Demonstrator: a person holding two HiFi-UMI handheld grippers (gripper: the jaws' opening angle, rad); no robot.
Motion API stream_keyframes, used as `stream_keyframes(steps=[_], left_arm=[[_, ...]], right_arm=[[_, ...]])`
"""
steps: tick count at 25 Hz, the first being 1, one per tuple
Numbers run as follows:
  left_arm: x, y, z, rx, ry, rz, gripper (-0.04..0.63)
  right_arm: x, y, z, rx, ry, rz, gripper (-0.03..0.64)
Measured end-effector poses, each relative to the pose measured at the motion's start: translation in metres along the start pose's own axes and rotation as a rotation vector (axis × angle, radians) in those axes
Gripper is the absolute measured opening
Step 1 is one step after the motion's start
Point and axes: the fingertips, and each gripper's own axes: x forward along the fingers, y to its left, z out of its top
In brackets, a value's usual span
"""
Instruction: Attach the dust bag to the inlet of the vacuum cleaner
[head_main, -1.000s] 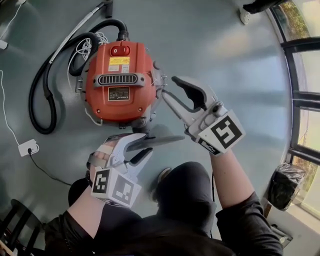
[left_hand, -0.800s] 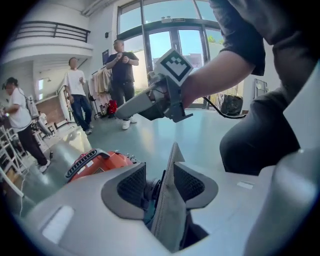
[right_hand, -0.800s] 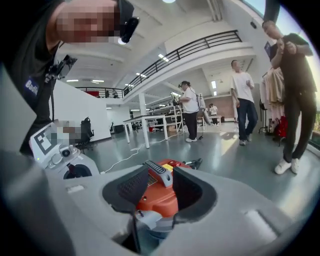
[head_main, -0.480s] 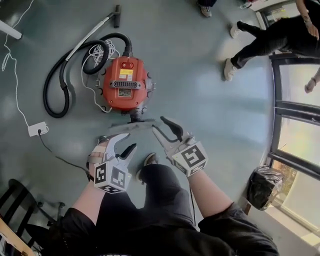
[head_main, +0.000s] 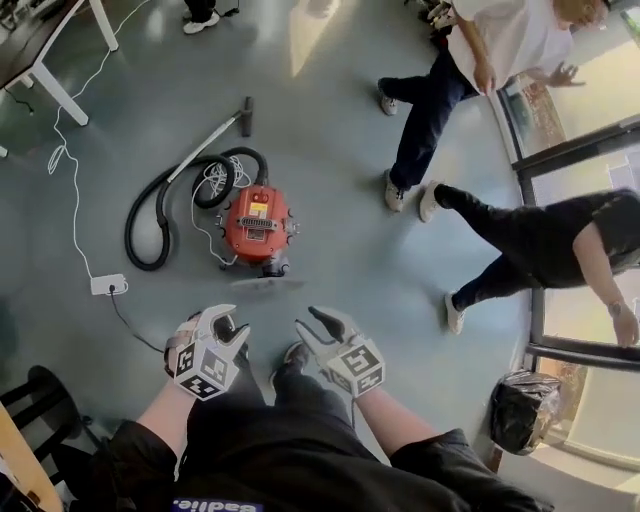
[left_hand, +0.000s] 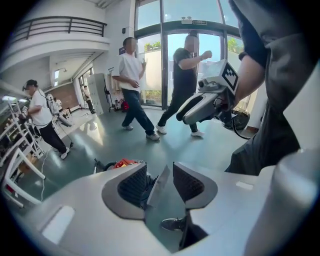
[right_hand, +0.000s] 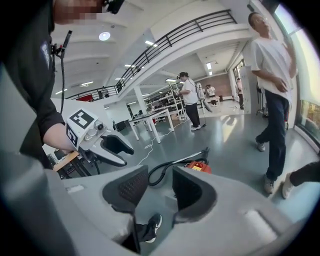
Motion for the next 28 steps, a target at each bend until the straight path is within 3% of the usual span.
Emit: stream_keyframes(steps=[6,14,21,28], left_arm=[[-0.044,0.005,0.049,0.006,-0.040,0.089,0.184],[-0.105,-0.061,0.083,-0.044,-0.085,0.166,0.172],[-0.137,-0.110,0.099,-0.091,-0.189,0.123,0.168],[-0.166,-0.128,0.090,-0.093,-0.304,0.049,0.166]], right_arm=[[-0.035,0.012,0.046,-0.086,-0.076,0.031,0.140],[-0.091,0.056,0.043,-0.172,-0.092,0.159,0.127],[-0.115,0.088,0.037,-0.152,-0.118,0.220,0.117],[-0.131,0.121,0.022,-0.147,-0.125,0.099,0.095]])
